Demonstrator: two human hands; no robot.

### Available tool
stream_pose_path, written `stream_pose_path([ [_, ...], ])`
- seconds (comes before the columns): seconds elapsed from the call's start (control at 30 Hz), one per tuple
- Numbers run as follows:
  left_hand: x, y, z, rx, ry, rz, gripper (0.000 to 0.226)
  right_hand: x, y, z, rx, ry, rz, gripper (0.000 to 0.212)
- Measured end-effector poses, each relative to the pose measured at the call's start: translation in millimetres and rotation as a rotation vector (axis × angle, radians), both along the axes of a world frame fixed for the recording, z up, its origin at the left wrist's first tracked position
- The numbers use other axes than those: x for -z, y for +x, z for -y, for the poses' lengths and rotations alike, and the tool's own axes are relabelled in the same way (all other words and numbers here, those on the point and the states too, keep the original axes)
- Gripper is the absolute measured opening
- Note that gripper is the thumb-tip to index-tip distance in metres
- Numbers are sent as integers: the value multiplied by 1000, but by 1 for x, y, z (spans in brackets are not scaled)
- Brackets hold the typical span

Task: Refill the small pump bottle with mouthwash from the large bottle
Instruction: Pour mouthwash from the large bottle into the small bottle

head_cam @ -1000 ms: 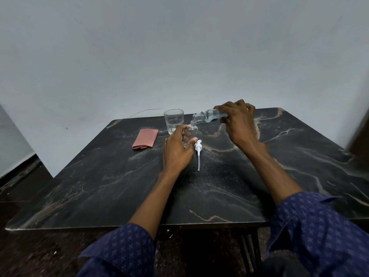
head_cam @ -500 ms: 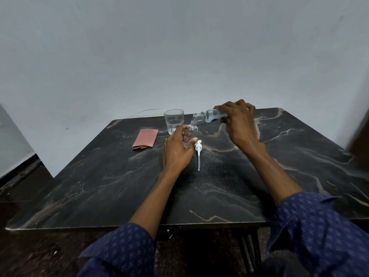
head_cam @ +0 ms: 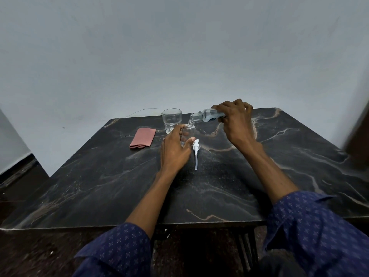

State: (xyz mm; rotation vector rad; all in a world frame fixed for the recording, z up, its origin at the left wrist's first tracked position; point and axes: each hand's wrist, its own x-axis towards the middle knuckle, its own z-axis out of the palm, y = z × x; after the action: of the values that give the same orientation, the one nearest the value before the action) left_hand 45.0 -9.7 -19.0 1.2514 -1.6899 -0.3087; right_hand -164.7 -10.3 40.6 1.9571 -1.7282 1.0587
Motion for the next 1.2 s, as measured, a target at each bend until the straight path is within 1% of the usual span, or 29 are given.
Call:
stream_pose_path([
  [0.37, -2, -1, -2, -15, 0, 12, 48, 0, 0, 0, 5, -3, -10, 45],
  [0.63, -1, 1, -1, -2, -26, -4, 44, 1, 0, 0, 2, -10, -6, 47],
  [1.2, 2, 1, 2, 0, -31, 7, 45, 0, 0, 1, 13, -1, -14, 44],
])
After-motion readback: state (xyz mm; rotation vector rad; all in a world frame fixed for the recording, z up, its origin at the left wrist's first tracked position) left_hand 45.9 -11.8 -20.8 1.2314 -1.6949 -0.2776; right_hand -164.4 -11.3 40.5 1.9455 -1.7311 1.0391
